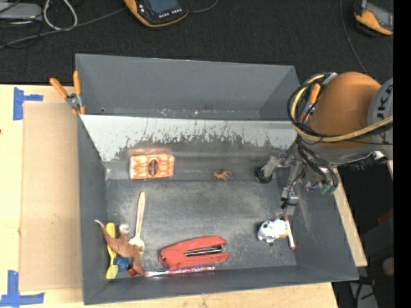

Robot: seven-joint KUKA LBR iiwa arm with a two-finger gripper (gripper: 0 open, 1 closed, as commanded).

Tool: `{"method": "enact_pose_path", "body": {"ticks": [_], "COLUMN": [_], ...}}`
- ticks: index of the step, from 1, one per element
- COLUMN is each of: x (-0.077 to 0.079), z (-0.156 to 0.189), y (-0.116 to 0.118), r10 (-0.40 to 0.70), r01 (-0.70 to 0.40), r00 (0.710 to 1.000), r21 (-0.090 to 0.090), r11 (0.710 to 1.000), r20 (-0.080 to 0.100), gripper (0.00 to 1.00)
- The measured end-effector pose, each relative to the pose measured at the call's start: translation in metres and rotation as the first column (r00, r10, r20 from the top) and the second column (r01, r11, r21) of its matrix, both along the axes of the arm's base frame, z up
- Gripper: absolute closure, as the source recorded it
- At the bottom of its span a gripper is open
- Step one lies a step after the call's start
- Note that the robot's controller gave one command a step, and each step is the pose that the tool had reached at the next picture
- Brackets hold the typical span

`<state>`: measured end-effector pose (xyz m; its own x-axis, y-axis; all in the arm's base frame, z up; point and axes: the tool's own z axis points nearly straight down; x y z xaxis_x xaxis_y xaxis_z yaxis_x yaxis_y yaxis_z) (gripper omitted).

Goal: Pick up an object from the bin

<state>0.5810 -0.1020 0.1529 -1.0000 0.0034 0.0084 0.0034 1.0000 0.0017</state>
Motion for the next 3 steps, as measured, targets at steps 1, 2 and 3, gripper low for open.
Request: {"method": "enact_pose_path", "body": {"ticks": [1, 2, 3], "x": [0.002, -0.021, -0.041], "z": [0.005, 0.000, 0.020], "y": [0.000, 0.017, 0.045], "r10": [0.002, 0.019, -0.013], "r01": [-0.002, -0.019, 0.013], "r00": [1.000, 1.000, 1.000], "r21": [-0.001, -0.004, -0.002], "r11": [1.000, 1.000, 1.000], "r20": [0.008, 0.012, 0.011], "gripper": [0.00, 0.00, 0.00]}}
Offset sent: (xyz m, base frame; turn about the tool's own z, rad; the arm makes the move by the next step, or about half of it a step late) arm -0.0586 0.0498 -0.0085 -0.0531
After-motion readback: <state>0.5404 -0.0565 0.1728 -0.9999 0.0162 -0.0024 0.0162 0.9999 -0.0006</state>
